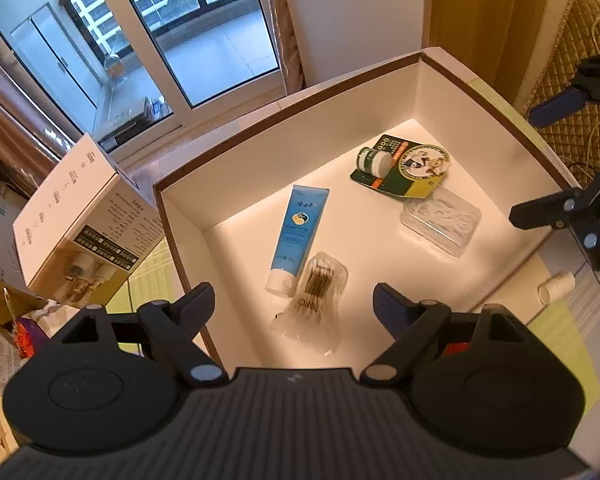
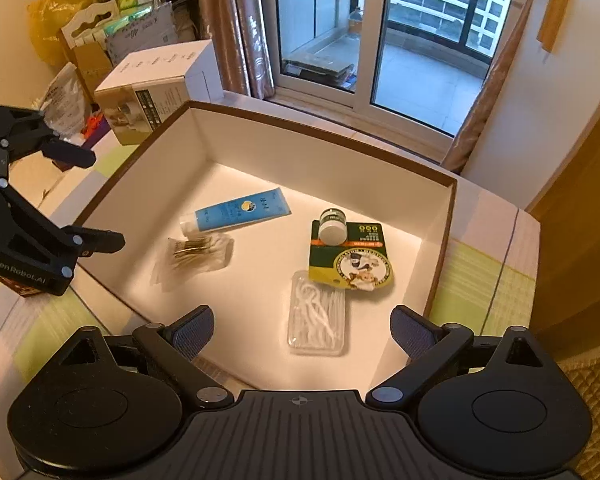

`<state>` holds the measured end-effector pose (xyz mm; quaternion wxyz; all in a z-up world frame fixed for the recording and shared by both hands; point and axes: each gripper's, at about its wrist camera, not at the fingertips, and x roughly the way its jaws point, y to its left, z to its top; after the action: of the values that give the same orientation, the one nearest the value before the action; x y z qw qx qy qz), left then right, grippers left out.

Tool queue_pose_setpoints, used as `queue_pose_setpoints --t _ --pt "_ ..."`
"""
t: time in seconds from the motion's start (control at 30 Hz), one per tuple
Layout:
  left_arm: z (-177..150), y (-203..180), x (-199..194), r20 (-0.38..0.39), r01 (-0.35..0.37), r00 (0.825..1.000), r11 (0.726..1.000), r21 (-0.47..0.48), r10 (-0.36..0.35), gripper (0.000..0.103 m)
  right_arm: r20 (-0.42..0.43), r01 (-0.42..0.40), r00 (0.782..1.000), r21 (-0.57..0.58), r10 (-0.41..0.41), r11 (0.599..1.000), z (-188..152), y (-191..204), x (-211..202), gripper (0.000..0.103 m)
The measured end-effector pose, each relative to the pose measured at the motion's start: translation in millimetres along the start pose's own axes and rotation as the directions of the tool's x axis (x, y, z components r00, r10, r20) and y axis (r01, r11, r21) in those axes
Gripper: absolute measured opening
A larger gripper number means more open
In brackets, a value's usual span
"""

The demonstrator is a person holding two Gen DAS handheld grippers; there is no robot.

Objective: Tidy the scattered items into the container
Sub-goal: 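Withdraw both tools from the box toward the items on the table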

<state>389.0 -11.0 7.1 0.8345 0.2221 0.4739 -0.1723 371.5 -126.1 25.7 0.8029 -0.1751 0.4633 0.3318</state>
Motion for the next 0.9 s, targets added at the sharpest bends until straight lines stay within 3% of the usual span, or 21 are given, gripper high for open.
queue_pose_setpoints --t 0.9 --pt "-67 -35 -91 0.085 0.015 0.996 0.998 -0.063 -0.009 0.086 0.094 -0.012 0.995 -0.023 0.014 1.0 -58 33 -76 0.1"
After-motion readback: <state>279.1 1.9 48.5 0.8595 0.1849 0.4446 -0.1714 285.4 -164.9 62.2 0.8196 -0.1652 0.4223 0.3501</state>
